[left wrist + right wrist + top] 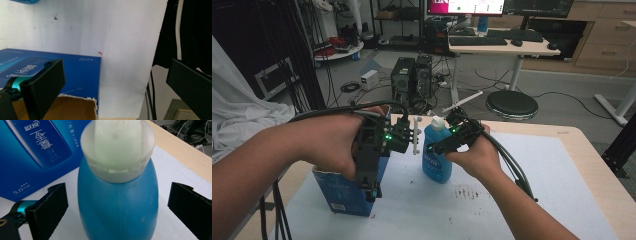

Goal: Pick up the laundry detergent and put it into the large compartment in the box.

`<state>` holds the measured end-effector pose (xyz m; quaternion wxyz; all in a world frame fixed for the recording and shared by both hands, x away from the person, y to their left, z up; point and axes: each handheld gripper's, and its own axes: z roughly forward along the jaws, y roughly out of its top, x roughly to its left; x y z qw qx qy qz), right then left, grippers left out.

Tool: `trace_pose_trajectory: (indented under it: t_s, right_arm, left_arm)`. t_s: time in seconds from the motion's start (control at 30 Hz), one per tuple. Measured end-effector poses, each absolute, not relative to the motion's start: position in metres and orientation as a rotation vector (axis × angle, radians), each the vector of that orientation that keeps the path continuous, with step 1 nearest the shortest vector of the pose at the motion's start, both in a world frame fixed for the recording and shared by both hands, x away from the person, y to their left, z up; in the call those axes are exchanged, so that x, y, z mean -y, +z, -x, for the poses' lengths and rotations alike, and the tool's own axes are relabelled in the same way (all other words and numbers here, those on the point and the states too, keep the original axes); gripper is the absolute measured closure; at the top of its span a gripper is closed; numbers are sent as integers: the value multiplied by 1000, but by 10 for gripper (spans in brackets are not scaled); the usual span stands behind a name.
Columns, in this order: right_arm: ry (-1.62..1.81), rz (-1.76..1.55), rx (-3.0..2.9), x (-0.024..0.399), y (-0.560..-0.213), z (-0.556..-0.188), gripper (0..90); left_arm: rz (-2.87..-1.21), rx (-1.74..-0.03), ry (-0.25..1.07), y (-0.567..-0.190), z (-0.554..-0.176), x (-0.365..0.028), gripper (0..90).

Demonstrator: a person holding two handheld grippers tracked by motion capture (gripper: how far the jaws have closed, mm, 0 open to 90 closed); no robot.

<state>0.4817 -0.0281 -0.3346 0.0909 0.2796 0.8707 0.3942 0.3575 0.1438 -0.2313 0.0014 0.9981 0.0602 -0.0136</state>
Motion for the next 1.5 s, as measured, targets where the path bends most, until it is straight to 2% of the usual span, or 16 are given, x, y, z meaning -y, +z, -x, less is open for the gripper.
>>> trace_pose_trajectory:
  t_s: [0.67,1.03,1.1,1.27,1.5]
  right_arm:
    - [1181,-838,-2587,23,-341,-484,21]
    - [1178,-825,-2582,24,-341,-484,84]
    - [1189,-822,-2584,24,-341,-484,131]
    - [1188,-817,-2587,23,-342,-484,133]
    - [1179,-807,-2593,22,-345,-484,213]
  left_arm:
    - [-3131,-179,-49,-233,-362,-141,20]
    - [-3131,-181,-49,-234,-362,-139,20]
    - [-3132,-180,-48,-234,-362,-139,20]
    - [-3132,-182,-48,-235,-363,-139,21]
    - [-3133,-184,-52,-236,-364,-139,21]
